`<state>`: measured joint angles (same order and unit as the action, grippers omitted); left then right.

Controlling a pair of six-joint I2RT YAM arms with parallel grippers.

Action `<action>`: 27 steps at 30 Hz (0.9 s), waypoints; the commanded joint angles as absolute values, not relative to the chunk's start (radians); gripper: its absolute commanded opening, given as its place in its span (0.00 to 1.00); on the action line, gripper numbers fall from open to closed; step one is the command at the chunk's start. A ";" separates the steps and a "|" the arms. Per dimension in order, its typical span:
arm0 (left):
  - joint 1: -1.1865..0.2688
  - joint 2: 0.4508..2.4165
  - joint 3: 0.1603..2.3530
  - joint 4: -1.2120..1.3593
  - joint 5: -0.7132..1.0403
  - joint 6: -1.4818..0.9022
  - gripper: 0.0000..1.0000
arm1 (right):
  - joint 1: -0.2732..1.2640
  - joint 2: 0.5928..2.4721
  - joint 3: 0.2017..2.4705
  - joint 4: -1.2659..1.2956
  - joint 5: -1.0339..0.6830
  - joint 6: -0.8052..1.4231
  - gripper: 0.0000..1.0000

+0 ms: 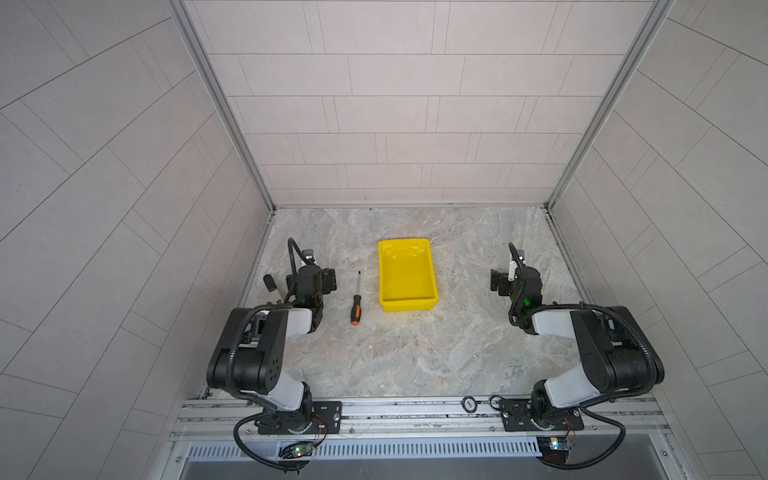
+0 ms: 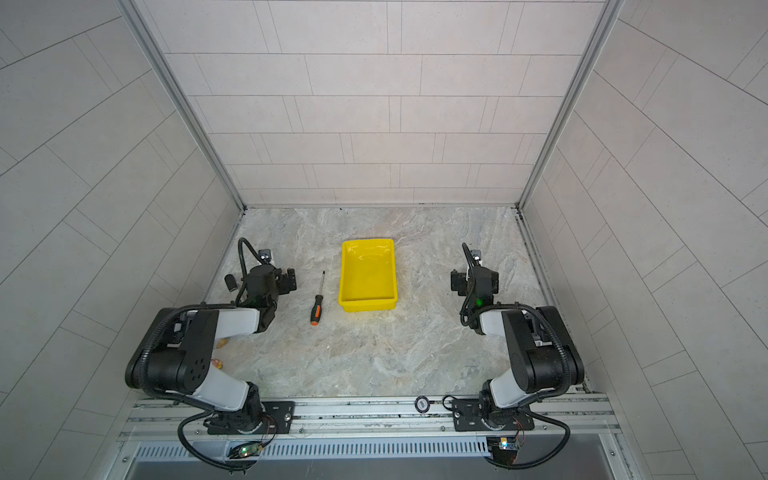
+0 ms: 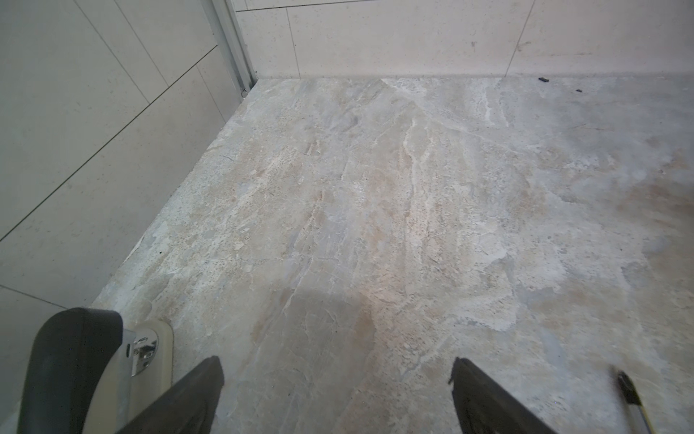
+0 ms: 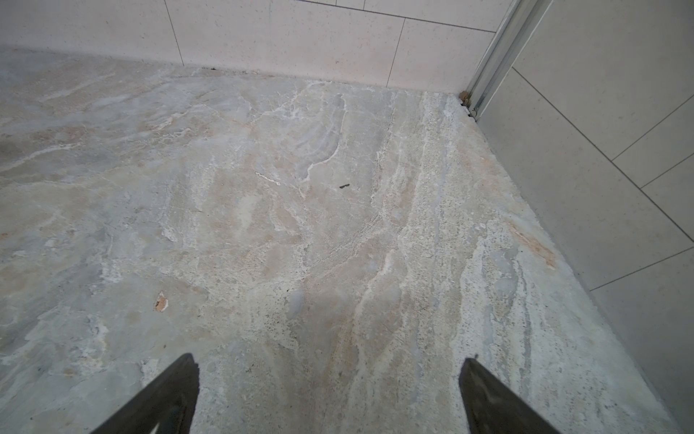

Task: Put the screwdriver in the bin
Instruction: 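Reach the left gripper down over the screwdriver handle while the right arm lifts forward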

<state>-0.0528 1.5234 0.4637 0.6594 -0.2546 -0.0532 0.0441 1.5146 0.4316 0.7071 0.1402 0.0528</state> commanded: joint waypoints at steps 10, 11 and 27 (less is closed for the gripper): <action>-0.097 1.048 0.873 -0.364 -0.260 -0.428 1.00 | 0.035 1.355 0.612 0.240 0.273 0.173 1.00; -0.099 1.024 0.893 -0.417 -0.232 -0.432 1.00 | 0.039 1.334 0.647 0.191 0.256 0.179 1.00; -0.504 1.066 0.803 -0.659 -0.266 -0.713 1.00 | 0.120 1.164 0.888 -0.392 -0.001 0.359 1.00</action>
<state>-0.4595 1.0191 0.8337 -0.6342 -0.1658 -0.6228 0.1154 1.1568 0.8349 -0.2398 0.0872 0.3325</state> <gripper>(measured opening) 0.996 0.996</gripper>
